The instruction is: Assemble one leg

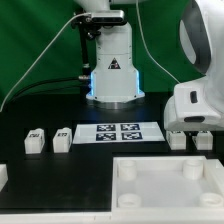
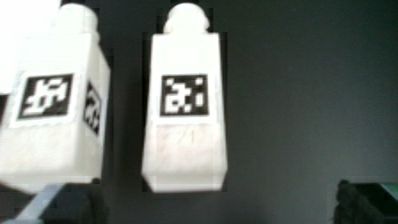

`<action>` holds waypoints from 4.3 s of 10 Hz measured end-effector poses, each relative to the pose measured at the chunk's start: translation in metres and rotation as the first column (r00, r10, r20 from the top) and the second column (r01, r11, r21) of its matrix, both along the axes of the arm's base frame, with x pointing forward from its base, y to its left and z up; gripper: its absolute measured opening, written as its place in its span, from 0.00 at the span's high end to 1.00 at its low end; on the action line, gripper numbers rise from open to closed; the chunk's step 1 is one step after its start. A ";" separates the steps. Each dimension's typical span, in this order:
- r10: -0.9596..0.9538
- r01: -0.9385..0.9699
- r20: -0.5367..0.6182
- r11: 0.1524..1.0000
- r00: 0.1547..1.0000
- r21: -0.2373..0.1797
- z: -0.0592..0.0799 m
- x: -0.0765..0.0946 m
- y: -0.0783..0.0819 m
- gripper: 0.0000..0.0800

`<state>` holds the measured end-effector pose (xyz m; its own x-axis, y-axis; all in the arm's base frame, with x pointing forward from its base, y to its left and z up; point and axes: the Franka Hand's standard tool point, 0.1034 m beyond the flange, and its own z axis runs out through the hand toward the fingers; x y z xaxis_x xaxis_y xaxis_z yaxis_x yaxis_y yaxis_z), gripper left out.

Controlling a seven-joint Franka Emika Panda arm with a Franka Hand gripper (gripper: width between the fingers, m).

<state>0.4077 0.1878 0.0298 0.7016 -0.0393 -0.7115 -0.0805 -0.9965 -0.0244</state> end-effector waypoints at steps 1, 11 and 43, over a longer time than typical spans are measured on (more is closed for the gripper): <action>0.004 -0.004 -0.009 1.000 1.000 -0.009 -0.005 -0.008 0.004 0.19; 0.029 -0.029 -0.021 1.000 0.999 0.002 -0.021 -0.027 -0.005 0.33; -0.034 -0.018 0.988 0.999 0.148 0.037 0.153 0.167 -0.085 0.64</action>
Offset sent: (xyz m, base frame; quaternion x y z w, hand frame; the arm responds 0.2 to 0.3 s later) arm -0.0207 0.0008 -0.0131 -0.0168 0.0189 -0.0079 0.9996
